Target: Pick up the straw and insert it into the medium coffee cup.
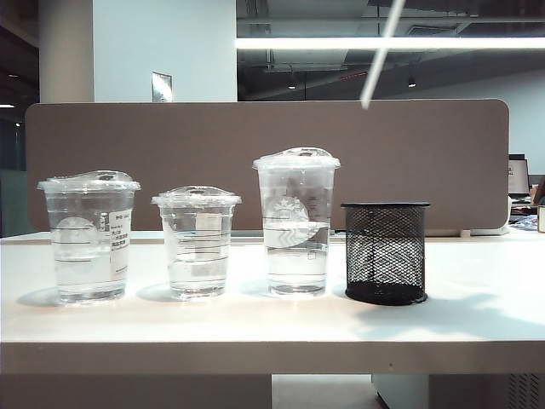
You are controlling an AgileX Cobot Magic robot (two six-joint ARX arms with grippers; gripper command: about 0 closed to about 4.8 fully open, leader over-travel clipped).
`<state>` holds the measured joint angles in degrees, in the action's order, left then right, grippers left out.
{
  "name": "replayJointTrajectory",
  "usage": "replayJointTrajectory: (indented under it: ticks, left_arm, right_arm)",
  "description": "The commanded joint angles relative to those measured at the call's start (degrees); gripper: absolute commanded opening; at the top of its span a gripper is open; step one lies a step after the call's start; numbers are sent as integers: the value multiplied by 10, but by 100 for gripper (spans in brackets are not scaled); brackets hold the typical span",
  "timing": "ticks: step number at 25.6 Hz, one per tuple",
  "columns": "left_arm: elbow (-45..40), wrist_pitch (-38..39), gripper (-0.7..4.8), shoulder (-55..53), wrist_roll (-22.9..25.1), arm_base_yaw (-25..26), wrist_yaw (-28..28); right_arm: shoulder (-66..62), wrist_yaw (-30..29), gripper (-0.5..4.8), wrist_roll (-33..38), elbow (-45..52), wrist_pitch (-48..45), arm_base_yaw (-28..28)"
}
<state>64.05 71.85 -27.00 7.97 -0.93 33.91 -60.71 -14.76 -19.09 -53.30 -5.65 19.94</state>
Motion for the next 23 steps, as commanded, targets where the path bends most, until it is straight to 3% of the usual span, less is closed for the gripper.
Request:
replayJointTrajectory:
  ticks: [1, 10, 23]
  left_arm:
    - [1, -3, -4, 0, 2, 0, -47]
    - [1, -19, -4, 0, 2, -1, -56]
    - [1, -23, -4, 0, 2, -1, -56]
  right_arm:
    - [-69, -20, 40, -2, -121, 21, 48]
    - [-265, 9, 40, -3, -282, 38, 190]
    - [-337, 7, 40, -3, -292, 72, 290]
